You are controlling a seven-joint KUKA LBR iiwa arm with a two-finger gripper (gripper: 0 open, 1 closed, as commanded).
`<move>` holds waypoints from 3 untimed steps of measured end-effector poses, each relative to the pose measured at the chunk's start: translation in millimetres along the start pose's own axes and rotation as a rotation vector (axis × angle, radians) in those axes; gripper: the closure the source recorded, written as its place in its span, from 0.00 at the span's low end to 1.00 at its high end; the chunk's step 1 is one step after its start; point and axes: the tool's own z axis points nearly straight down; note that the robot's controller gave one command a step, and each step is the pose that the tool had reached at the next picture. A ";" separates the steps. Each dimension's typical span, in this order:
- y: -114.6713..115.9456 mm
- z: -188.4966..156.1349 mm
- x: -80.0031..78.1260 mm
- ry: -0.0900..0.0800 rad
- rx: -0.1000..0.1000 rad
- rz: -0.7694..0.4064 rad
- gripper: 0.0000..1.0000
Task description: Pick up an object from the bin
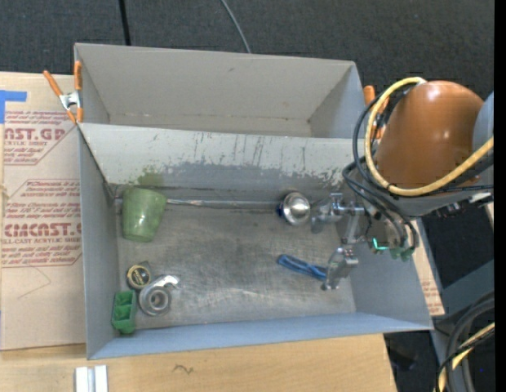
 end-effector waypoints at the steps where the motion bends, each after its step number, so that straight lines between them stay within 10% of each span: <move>1: -44.7 172.5 -18.6 -0.015 0.001 -0.173 0.00; 2: -45.6 167.1 -18.8 -0.010 0.004 -0.174 1.00; 3: -69.9 1.3 -36.8 -0.018 0.004 -0.215 1.00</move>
Offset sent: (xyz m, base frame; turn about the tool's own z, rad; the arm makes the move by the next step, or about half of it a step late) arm 0.0152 -0.0448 -0.1718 -0.1745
